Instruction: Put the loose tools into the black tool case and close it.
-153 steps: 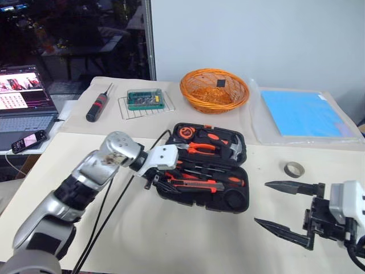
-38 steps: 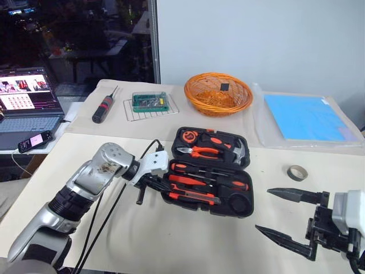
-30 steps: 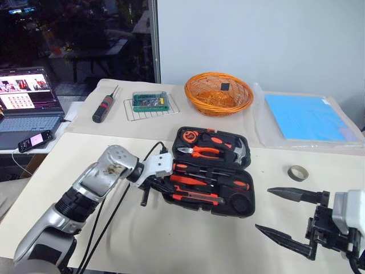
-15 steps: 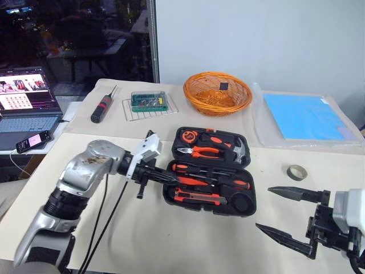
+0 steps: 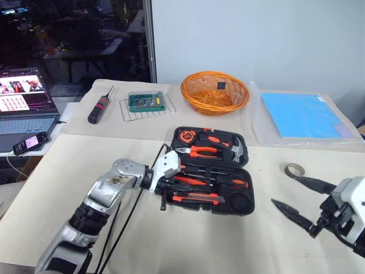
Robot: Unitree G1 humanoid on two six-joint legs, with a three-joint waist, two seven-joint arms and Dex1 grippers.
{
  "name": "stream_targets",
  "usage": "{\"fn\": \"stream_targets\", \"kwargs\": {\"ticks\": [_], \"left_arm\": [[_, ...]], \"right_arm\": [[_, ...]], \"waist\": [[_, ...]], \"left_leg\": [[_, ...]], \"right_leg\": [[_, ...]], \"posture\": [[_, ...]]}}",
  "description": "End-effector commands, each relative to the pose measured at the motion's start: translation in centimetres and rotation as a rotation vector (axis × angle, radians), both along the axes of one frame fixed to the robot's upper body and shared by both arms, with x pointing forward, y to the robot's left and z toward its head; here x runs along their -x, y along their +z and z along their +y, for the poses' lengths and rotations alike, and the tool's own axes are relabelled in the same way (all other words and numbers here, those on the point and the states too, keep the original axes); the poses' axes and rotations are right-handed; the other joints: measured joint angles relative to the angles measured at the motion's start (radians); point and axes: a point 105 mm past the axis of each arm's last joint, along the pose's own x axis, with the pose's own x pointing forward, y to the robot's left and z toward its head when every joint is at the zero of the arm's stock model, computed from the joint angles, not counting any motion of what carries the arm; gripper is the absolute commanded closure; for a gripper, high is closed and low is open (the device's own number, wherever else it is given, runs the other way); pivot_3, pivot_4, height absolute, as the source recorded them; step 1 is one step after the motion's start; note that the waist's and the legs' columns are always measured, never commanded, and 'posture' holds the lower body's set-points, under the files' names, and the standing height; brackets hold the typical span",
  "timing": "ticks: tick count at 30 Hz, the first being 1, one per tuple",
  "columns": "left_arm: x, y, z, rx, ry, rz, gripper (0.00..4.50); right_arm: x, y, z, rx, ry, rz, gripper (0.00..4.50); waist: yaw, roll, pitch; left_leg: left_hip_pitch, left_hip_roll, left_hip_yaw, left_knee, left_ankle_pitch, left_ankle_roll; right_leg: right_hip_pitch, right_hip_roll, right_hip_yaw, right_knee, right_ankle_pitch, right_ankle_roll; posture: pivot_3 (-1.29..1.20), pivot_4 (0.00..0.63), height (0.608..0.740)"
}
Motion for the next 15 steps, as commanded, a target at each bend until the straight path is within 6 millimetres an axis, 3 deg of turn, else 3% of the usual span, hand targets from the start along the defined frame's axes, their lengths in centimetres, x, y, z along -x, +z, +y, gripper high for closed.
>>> {"fn": "stream_targets", "kwargs": {"ticks": [1, 2, 5, 6, 7, 10, 15], "left_arm": [[0.9, 3.9, 0.3, 0.123, -0.011, -0.027, 3.98], [1.2, 4.4, 0.3, 0.132, -0.01, -0.034, 3.81], [2.1, 5.2, -0.4, 0.149, -0.007, -0.052, 2.7], [2.2, 5.5, -0.3, 0.155, 0.001, -0.06, 2.55], [2.2, 5.7, -0.3, 0.161, 0.006, -0.066, 1.99], [2.6, 6.0, -0.5, 0.168, 0.003, -0.065, 0.96], [2.7, 6.3, -0.7, 0.172, 0.021, -0.079, 0.96]], "right_arm": [[-1.4, -1.7, -3.6, 0.021, -0.191, 0.124, 0.0], [-1.7, -1.9, -4.1, 0.003, -0.214, 0.147, 0.0], [-2.9, -2.5, -5.4, 0.019, -0.23, 0.183, 0.0], [-3.6, -2.8, -5.5, 0.034, -0.224, 0.198, 0.0], [-4.3, -2.9, -5.5, 0.054, -0.215, 0.204, 0.0], [-7.0, -3.3, -6.0, 0.093, -0.2, 0.215, 0.0], [-10.9, -4.4, -7.4, 0.137, -0.221, 0.265, 0.0]], "waist": [[-0.001, 0.0, 0.0], [-0.001, 0.0, 0.0], [0.0, 0.002, 0.0], [-0.002, 0.003, 0.0], [-0.004, 0.003, 0.0], [-0.017, 0.002, 0.0], [-0.028, 0.002, 0.001]], "left_leg": [[0.0, 0.0, 0.0, 0.0, 0.0, 0.0], [0.0, 0.0, 0.0, 0.0, 0.001, -0.001], [0.0, 0.0, 0.0, -0.001, 0.001, -0.001], [0.0, -0.001, 0.0, -0.001, 0.001, 0.0], [0.0, -0.001, 0.001, -0.001, 0.001, 0.0], [0.001, -0.001, 0.001, -0.001, 0.002, 0.0], [0.001, -0.002, 0.002, 0.0, 0.002, 0.0]], "right_leg": [[0.0, 0.0, 0.0, 0.0, 0.001, -0.001], [0.0, 0.0, 0.0, 0.0, 0.001, -0.001], [0.0, 0.001, 0.0, 0.0, 0.001, -0.001], [0.0, 0.002, 0.0, 0.0, 0.001, -0.001], [0.0, 0.003, 0.0, 0.0, 0.001, -0.001], [0.001, 0.005, 0.001, 0.0, 0.001, 0.0], [0.001, 0.007, 0.003, 0.0, 0.002, 0.001]], "posture": [[0.0, 0.15, 0.74], [0.0, 0.15, 0.74], [0.0, 0.15, 0.74], [0.0, 0.15, 0.74], [0.0, 0.15, 0.74], [0.0, 0.15, 0.74], [0.0, 0.15, 0.74]]}}
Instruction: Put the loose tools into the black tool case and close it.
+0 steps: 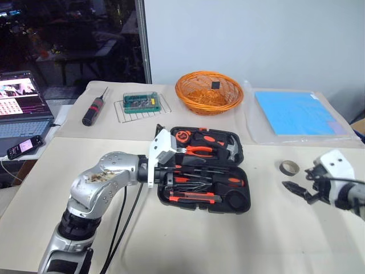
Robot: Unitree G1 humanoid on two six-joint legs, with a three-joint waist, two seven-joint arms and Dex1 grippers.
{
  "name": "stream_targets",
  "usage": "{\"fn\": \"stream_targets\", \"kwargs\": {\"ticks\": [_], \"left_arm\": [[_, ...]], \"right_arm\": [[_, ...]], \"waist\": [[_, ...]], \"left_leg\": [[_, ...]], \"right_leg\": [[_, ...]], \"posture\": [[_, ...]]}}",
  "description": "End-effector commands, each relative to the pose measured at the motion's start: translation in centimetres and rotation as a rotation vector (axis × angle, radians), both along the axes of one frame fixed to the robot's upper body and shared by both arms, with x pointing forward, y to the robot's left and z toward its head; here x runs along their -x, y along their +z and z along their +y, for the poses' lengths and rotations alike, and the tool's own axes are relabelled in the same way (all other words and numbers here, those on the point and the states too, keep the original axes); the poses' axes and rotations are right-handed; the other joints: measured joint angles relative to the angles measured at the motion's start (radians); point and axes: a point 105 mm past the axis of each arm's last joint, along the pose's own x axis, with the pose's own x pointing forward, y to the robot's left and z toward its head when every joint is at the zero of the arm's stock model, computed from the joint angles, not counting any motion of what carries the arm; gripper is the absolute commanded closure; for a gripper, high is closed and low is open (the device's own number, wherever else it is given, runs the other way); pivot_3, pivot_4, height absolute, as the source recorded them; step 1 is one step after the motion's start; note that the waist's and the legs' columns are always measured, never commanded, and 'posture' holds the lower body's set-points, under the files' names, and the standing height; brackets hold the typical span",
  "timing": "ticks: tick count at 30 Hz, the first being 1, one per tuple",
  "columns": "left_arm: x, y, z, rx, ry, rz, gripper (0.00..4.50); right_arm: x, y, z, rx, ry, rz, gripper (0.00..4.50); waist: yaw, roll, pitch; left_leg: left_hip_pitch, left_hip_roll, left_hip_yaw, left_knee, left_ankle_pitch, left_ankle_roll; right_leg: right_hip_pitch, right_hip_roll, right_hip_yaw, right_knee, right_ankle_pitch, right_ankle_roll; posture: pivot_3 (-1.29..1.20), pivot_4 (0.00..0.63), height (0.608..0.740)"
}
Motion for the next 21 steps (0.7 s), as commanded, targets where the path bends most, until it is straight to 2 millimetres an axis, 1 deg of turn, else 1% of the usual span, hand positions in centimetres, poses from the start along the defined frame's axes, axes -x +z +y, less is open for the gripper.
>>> {"fn": "stream_targets", "kwargs": {"ticks": [1, 2, 5, 6, 7, 8, 9, 11, 14, 15, 17, 18, 20, 21], "left_arm": [[0.5, 1.3, -0.3, 0.022, 0.0, -0.056, 0.96], [0.4, 1.4, -0.1, 0.022, 0.014, -0.062, 0.96], [0.3, 1.1, 0.3, 0.017, 0.046, -0.066, 0.96], [0.3, 1.0, 0.4, 0.015, 0.055, -0.066, 0.89], [0.4, 0.9, 0.5, 0.014, 0.063, -0.067, 0.89], [0.4, 0.8, 0.6, 0.013, 0.069, -0.067, 0.89], [0.4, 0.8, 0.8, 0.014, 0.08, -0.068, 0.89], [0.5, 0.6, 1.2, 0.012, 0.095, -0.068, 0.89], [0.5, 0.5, 1.5, 0.015, 0.103, -0.067, 0.89], [0.5, 0.4, 1.5, 0.015, 0.106, -0.065, 0.89], [0.5, 0.4, 1.6, 0.023, 0.102, -0.057, 0.89], [0.6, 0.3, 1.7, 0.023, 0.1, -0.053, 0.89], [0.7, 0.1, 1.9, 0.02, 0.095, -0.049, 0.89], [0.8, 0.0, 2.2, 0.016, 0.089, -0.043, 0.89]], "right_arm": [[-1.8, -0.2, -1.0, 0.06, 0.011, 0.029, 0.0], [-2.6, -0.4, -0.9, 0.061, 0.023, 0.041, 0.0], [-4.0, -1.1, -1.0, 0.073, 0.049, 0.08, 0.0], [-4.4, -1.5, -1.2, 0.079, 0.057, 0.099, 0.51], [-4.6, -1.8, -1.2, 0.089, 0.069, 0.114, 0.69], [-4.8, -2.0, -1.3, 0.097, 0.078, 0.124, 1.03], [-5.1, -1.8, -1.3, 0.097, 0.089, 0.121, 1.46], [-5.4, -1.3, -1.0, 0.096, 0.127, 0.12, 2.08], [-5.1, -0.8, -0.7, 0.079, 0.171, 0.138, 3.16], [-5.0, -0.8, -0.8, 0.077, 0.176, 0.142, 3.41], [-4.5, 0.1, -0.7, 0.057, 0.198, 0.143, 4.21], [-4.2, 0.7, -0.6, 0.046, 0.209, 0.141, 4.47], [-3.4, 1.8, -0.2, 0.01, 0.225, 0.146, 4.47], [-2.6, 2.9, 0.4, -0.005, 0.257, 0.144, 4.47]], "waist": [[0.002, 0.0, 0.0], [0.003, 0.0, 0.0], [0.001, 0.001, 0.001], [0.0, 0.001, 0.0], [0.0, 0.001, 0.0], [-0.001, 0.001, 0.001], [0.0, 0.001, 0.001], [0.0, 0.001, 0.001], [0.001, 0.001, 0.001], [0.002, 0.001, 0.001], [0.002, 0.001, 0.001], [0.003, 0.002, 0.001], [0.002, 0.004, 0.002], [0.002, 0.004, 0.002]], "left_leg": [[0.0, 0.0, 0.0, 0.0, 0.0, 0.0], [0.0, 0.0, 0.0, 0.0, 0.0, 0.0], [-0.001, 0.0, 0.001, -0.001, 0.001, -0.001], [-0.001, -0.001, 0.001, -0.001, 0.001, -0.001], [-0.001, -0.001, 0.002, -0.001, 0.002, -0.003], [-0.001, 0.0, 0.002, -0.001, 0.003, -0.005], [-0.001, 0.0, 0.002, -0.001, 0.004, -0.006], [-0.001, 0.0, 0.002, -0.001, 0.004, -0.006], [-0.001, 0.0, 0.003, -0.001, 0.004, -0.006], [-0.001, 0.0, 0.002, -0.001, 0.004, -0.006], [-0.001, 0.0, 0.002, -0.001, 0.004, -0.007], [-0.001, 0.0, 0.002, -0.001, 0.004, -0.007], [-0.001, 0.0, 0.003, -0.001, 0.004, -0.007], [-0.001, 0.0, 0.003, -0.001, 0.004, -0.007]], "right_leg": [[0.0, 0.0, 0.0, 0.0, 0.0, 0.0], [0.0, 0.0, 0.0, 0.0, 0.0, 0.0], [-0.001, 0.001, 0.001, -0.001, 0.0, 0.001], [-0.001, 0.0, 0.001, -0.001, 0.001, 0.003], [-0.001, 0.001, 0.002, -0.001, 0.001, 0.004], [0.0, 0.001, 0.001, -0.001, 0.002, 0.006], [-0.001, 0.001, 0.001, -0.001, 0.002, 0.007], [-0.001, 0.0, 0.001, -0.002, 0.002, 0.008], [-0.001, 0.0, 0.001, -0.002, 0.002, 0.008], [0.0, 0.0, 0.001, -0.001, 0.002, 0.008], [0.0, 0.0, 0.001, -0.001, 0.002, 0.008], [0.0, -0.001, 0.001, -0.001, 0.002, 0.008], [0.0, -0.001, 0.001, -0.001, 0.002, 0.008], [-0.001, -0.001, 0.001, -0.001, 0.002, 0.008]], "posture": [[0.0, 0.15, 0.74], [0.0, 0.15, 0.74], [0.0, 0.15, 0.74], [0.0, 0.15, 0.74], [0.0, 0.15, 0.74], [0.0, 0.15, 0.74], [0.0, 0.15, 0.74], [0.0, 0.15, 0.74], [0.0, 0.15, 0.74], [0.0, 0.15, 0.74], [0.0, 0.15, 0.74], [0.0, 0.15, 0.74], [0.0, 0.15, 0.74], [0.0, 0.15, 0.74]]}}
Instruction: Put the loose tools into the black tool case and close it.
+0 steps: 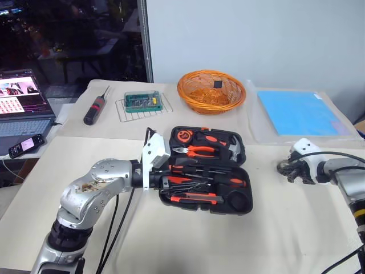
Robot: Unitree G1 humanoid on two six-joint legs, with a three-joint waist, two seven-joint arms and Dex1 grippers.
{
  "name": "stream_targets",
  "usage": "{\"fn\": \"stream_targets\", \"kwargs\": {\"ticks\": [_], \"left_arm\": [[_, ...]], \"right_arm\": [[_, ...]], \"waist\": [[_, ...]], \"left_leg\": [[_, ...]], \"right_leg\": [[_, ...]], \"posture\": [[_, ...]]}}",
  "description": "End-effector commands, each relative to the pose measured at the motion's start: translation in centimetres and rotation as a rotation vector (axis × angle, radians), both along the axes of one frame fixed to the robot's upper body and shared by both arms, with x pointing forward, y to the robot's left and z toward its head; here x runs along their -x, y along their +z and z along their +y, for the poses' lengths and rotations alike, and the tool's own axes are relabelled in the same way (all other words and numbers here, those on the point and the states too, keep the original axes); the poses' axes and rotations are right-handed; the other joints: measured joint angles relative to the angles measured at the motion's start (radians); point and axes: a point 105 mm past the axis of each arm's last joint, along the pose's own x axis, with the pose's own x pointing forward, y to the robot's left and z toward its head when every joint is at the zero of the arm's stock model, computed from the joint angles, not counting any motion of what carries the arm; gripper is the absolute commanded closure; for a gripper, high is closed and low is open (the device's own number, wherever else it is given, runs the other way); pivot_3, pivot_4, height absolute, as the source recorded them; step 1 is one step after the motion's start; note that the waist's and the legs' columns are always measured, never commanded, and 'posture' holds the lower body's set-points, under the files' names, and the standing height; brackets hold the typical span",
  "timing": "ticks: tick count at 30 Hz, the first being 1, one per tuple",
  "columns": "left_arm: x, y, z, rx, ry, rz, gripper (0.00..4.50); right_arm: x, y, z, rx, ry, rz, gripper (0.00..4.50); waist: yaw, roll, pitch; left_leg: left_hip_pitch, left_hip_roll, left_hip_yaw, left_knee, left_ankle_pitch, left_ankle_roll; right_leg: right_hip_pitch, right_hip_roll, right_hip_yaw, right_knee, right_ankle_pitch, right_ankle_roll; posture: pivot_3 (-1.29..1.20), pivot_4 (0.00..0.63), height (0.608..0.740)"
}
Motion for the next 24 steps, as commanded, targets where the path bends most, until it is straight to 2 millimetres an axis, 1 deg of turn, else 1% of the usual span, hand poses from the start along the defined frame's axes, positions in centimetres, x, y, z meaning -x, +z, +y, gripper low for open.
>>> {"fn": "stream_targets", "kwargs": {"ticks": [1, 3, 5, 6, 7, 9, 11, 12, 14, 18, 20, 24], "left_arm": [[0.7, 0.8, 0.8, 0.014, -0.031, -0.034, 0.89], [1.1, 0.7, 1.2, 0.007, -0.05, -0.023, 0.89], [1.4, 0.4, 1.7, -0.018, -0.062, -0.018, 0.89], [1.6, 0.3, 1.9, -0.028, -0.067, -0.017, 0.89], [1.8, 0.2, 2.2, -0.035, -0.073, -0.008, 0.89], [1.9, 0.1, 2.5, -0.046, -0.079, 0.002, 0.89], [2.4, 0.0, 3.2, -0.069, -0.097, 0.018, 0.89], [2.5, 0.0, 3.4, -0.077, -0.106, 0.023, 0.89], [2.8, 0.0, 3.8, -0.093, -0.121, 0.031, 0.89], [3.3, 0.0, 4.7, -0.12, -0.148, 0.05, 0.89], [3.5, -0.1, 5.1, -0.135, -0.158, 0.058, 0.89], [3.3, -0.2, 5.7, -0.161, -0.155, 0.057, 0.89]], "right_arm": [[2.0, 5.3, 1.6, -0.072, 0.079, -0.046, 4.47], [4.1, 6.8, 4.1, -0.112, 0.169, -0.014, 4.47], [5.7, 7.5, 6.6, -0.096, 0.238, -0.01, 4.47], [6.2, 7.6, 7.3, -0.092, 0.254, -0.007, 4.47], [7.1, 7.3, 8.6, -0.094, 0.293, 0.013, 4.47], [8.0, 6.7, 10.1, -0.083, 0.327, 0.026, 4.47], [8.3, 5.6, 12.3, -0.086, 0.346, 0.016, 4.47], [8.3, 5.1, 13.1, -0.084, 0.351, 0.01, 4.47], [8.5, 4.2, 14.3, -0.093, 0.354, 0.01, 4.47], [9.5, 2.6, 16.4, -0.118, 0.364, 0.036, 4.47], [9.7, 2.2, 16.9, -0.124, 0.363, 0.049, 4.47], [10.2, 1.0, 17.1, -0.1, 0.355, 0.09, 4.47]], "waist": [[0.001, 0.003, 0.001], [0.001, 0.005, 0.003], [-0.002, 0.005, 0.003], [-0.004, 0.005, 0.003], [-0.005, 0.005, 0.003], [-0.003, 0.005, 0.003], [0.0, 0.004, 0.004], [0.0, 0.003, 0.004], [0.0, 0.003, 0.004], [0.003, 0.003, 0.005], [0.002, 0.003, 0.005], [0.002, 0.002, 0.006]], "left_leg": [[0.0, 0.0, 0.0, 0.0, 0.0, 0.0], [0.0, 0.001, 0.0, -0.001, 0.0, 0.0], [0.0, 0.002, -0.001, -0.001, 0.0, -0.001], [0.0, 0.003, -0.001, -0.001, -0.001, 0.0], [0.0, 0.003, -0.001, -0.001, -0.002, 0.0], [0.0, 0.003, -0.002, -0.001, -0.004, 0.003], [0.0, 0.003, -0.002, -0.001, -0.004, 0.003], [0.0, 0.003, -0.002, -0.001, -0.005, 0.0], [0.0, 0.003, -0.002, 0.0, -0.007, -0.005], [-0.001, 0.002, -0.002, 0.0, -0.006, -0.008], [-0.002, 0.002, -0.001, 0.0, -0.003, -0.01], [-0.002, 0.002, 0.0, -0.001, -0.001, -0.007]], "right_leg": [[0.0, 0.0, 0.0, 0.0, 0.0, 0.0], [-0.001, 0.0, -0.001, 0.0, 0.0, 0.0], [-0.001, 0.0, -0.001, 0.001, 0.0, -0.001], [-0.001, 0.001, -0.002, 0.001, 0.0, -0.001], [-0.001, 0.001, -0.002, 0.001, 0.0, -0.002], [-0.001, 0.001, -0.002, 0.001, -0.001, -0.005], [-0.002, 0.0, -0.003, 0.001, -0.003, -0.009], [-0.002, 0.0, -0.003, 0.0, -0.002, -0.009], [-0.002, -0.001, -0.002, 0.001, -0.002, -0.009], [-0.004, -0.002, -0.002, 0.001, -0.001, -0.009], [-0.004, -0.001, -0.003, 0.0, -0.001, -0.009], [-0.005, -0.001, -0.002, 0.0, -0.002, -0.009]], "posture": [[0.0, 0.15, 0.74], [0.0, 0.15, 0.74], [0.0, 0.15, 0.74], [0.0, 0.15, 0.74], [0.0, 0.15, 0.74], [0.0, 0.15, 0.74], [0.0, 0.15, 0.74], [0.0, 0.15, 0.74], [0.0, 0.15, 0.74], [0.0, 0.15, 0.74], [0.0, 0.15, 0.74], [0.0, 0.15, 0.74]]}}
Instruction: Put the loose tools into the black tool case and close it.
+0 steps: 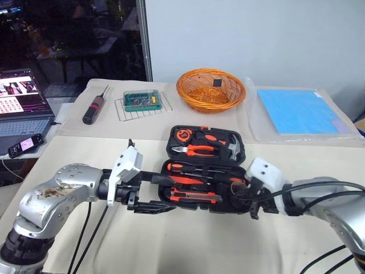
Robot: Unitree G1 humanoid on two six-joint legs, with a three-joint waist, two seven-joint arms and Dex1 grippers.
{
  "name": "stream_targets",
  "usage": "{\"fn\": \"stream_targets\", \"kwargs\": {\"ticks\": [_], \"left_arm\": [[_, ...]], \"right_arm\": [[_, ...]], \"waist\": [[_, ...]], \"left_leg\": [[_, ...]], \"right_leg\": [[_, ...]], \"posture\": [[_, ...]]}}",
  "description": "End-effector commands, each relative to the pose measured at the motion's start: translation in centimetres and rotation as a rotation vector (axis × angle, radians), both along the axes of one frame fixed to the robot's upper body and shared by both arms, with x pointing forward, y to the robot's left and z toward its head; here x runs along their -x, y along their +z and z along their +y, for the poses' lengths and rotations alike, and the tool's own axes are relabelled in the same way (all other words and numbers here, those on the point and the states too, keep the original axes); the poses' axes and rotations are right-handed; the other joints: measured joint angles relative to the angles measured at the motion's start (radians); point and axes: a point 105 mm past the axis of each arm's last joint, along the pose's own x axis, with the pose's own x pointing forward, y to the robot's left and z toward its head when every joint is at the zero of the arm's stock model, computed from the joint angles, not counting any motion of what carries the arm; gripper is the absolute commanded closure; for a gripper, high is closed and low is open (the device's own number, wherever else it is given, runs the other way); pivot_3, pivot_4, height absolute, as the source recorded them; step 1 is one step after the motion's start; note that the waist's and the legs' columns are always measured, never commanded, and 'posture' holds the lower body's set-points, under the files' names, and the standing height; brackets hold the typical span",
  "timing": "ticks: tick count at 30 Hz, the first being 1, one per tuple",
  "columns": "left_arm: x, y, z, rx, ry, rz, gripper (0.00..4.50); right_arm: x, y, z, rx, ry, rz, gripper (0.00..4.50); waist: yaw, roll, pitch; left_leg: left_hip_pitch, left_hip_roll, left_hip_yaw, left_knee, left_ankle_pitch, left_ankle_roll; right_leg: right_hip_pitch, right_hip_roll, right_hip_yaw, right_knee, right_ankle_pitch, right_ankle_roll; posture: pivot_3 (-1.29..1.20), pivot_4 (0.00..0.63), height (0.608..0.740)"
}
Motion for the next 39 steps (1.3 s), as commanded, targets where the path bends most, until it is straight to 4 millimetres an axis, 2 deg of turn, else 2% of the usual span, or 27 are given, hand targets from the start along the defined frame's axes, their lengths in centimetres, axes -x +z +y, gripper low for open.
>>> {"fn": "stream_targets", "kwargs": {"ticks": [1, 8, 9, 10, 14, 18, 20, 24, 29, 31, 35, 39], "left_arm": [[0.1, 0.9, 0.5, 0.001, -0.012, -0.054, 0.89], [-0.2, 0.6, 0.5, -0.004, 0.001, -0.066, 0.89], [-0.3, 0.6, 0.5, -0.005, 0.001, -0.067, 0.89], [-0.4, 0.6, 0.4, -0.004, 0.007, -0.07, 0.89], [-0.9, 0.4, 0.5, 0.001, 0.036, -0.068, 0.89], [-2.9, 0.6, 0.6, 0.064, 0.166, -0.005, 0.89], [-5.1, 0.7, 0.8, 0.107, 0.302, 0.017, 0.89], [-10.3, 0.8, 0.6, 0.125, 0.58, 0.109, 0.89], [-15.6, -0.1, 0.1, 0.081, 0.817, 0.234, 0.89], [-17.0, -0.5, 0.0, 0.067, 0.865, 0.258, 0.89], [-19.4, -1.0, 0.2, 0.056, 0.936, 0.304, 0.89], [-20.4, -2.3, 0.0, -0.002, 0.947, 0.337, 0.89]], "right_arm": [[0.6, -0.3, 0.4, 0.03, 0.016, 0.001, 4.47], [1.8, -1.9, 0.2, 0.069, 0.043, 0.09, 4.47], [1.8, -2.0, 0.3, 0.067, 0.048, 0.093, 3.76], [1.8, -1.9, 0.3, 0.067, 0.056, 0.089, 3.57], [1.5, -0.6, 0.1, 0.04, 0.075, 0.061, 2.17], [1.1, 2.4, 0.3, -0.084, 0.094, -0.001, 2.17], [0.5, 4.1, -0.1, -0.192, 0.056, -0.014, 2.17], [-2.8, 6.7, -1.7, -0.335, -0.122, -0.164, 2.17], [-8.9, 6.0, -5.3, -0.275, -0.516, -0.212, 2.17], [-10.5, 5.5, -5.4, -0.271, -0.566, -0.187, 2.17], [-13.1, 4.1, -5.3, -0.257, -0.628, -0.138, 2.17], [-14.4, 2.6, -5.0, -0.232, -0.635, -0.082, 2.17]], "waist": [[0.0, 0.0, 0.0], [0.0, 0.0, 0.0], [0.0, 0.0, 0.0], [0.0, 0.0, 0.0], [0.0, -0.001, 0.0], [0.002, -0.001, 0.001], [0.003, -0.004, 0.002], [0.006, -0.01, 0.006], [-0.001, -0.011, 0.006], [-0.004, -0.011, 0.006], [-0.01, -0.011, 0.006], [-0.012, -0.011, 0.006]], "left_leg": [[0.0, 0.0, 0.0, 0.0, 0.0, 0.0], [0.0, 0.0, 0.0, 0.0, -0.001, 0.002], [0.0, 0.0, 0.0, 0.0, -0.001, 0.002], [0.0, 0.0, 0.0, 0.0, -0.001, 0.002], [0.0, 0.0, 0.0, -0.001, -0.001, 0.002], [0.0, 0.0, 0.0, -0.001, 0.0, 0.004], [-0.001, 0.0, -0.001, 0.0, -0.001, 0.005], [0.0, 0.0, -0.003, 0.001, -0.002, 0.012], [0.001, -0.002, -0.002, 0.001, 0.001, 0.011], [0.001, -0.002, 0.0, 0.001, 0.005, 0.004], [0.0, -0.002, 0.001, -0.002, 0.006, 0.001], [-0.008, -0.004, 0.002, -0.006, 0.008, -0.001]], "right_leg": [[0.0, 0.0, 0.0, 0.0, 0.0, 0.0], [-0.001, 0.0, 0.0, 0.0, 0.0, 0.0], [-0.001, 0.001, 0.0, 0.0, 0.0, 0.0], [-0.001, 0.001, 0.0, 0.0, 0.0, 0.0], [-0.001, 0.001, 0.0, 0.0, -0.001, 0.0], [0.0, 0.001, 0.0, 0.0, -0.001, 0.001], [0.001, 0.001, 0.0, 0.0, 0.0, 0.005], [0.004, 0.002, 0.0, 0.0, 0.003, 0.007], [0.004, 0.002, 0.001, 0.0, 0.006, 0.006], [0.002, 0.002, 0.001, 0.001, 0.008, 0.008], [-0.001, 0.003, 0.002, 0.002, 0.007, 0.007], [-0.01, 0.004, 0.001, 0.003, 0.007, 0.007]], "posture": [[0.0, 0.15, 0.74], [0.0, 0.15, 0.74], [0.0, 0.15, 0.74], [0.0, 0.15, 0.74], [0.0, 0.15, 0.74], [0.0, 0.15, 0.74], [0.0, 0.15, 0.74], [0.0, 0.15, 0.74], [0.0, 0.15, 0.74], [0.0, 0.15, 0.74], [0.0, 0.15, 0.74], [0.0, 0.15, 0.74]]}}
